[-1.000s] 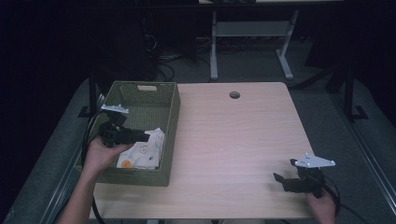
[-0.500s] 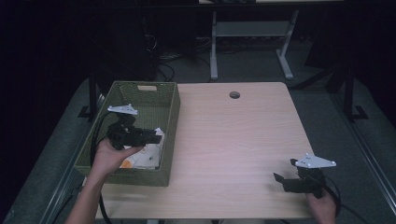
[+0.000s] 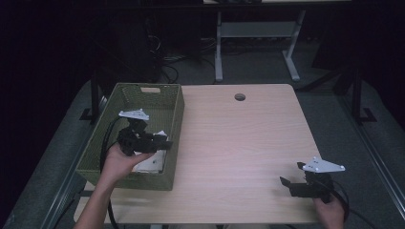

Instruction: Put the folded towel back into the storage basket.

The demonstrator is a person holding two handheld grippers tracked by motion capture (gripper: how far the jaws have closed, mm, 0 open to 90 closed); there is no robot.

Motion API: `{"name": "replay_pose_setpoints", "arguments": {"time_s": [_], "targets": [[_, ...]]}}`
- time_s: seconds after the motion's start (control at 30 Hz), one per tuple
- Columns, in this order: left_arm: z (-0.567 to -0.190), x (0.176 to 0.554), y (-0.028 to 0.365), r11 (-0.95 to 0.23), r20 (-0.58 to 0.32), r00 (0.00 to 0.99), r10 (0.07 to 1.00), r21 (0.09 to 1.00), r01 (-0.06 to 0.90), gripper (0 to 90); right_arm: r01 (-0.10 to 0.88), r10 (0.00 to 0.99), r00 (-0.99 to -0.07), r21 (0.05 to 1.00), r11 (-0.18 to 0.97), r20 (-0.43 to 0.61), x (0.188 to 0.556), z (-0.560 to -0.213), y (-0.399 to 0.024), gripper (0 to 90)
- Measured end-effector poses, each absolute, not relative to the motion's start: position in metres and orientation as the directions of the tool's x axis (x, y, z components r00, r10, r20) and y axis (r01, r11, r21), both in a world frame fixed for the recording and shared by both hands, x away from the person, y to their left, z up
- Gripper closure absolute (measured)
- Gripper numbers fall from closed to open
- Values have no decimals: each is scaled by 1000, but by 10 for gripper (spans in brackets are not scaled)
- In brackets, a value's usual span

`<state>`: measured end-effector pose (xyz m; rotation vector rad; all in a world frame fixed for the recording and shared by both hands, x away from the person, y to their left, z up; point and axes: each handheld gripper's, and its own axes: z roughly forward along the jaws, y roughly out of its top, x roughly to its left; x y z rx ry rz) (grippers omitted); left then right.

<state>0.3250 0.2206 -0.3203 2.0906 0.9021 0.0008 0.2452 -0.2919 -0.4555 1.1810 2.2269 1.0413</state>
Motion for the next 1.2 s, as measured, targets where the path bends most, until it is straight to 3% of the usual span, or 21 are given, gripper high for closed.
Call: {"name": "replay_pose_setpoints", "arguments": {"time_s": [1.2], "targets": [[-337,319,145,-443,-295,796,528,704,555,519,514,828,-561,779,358,-11,244,-454,-293,137]]}}
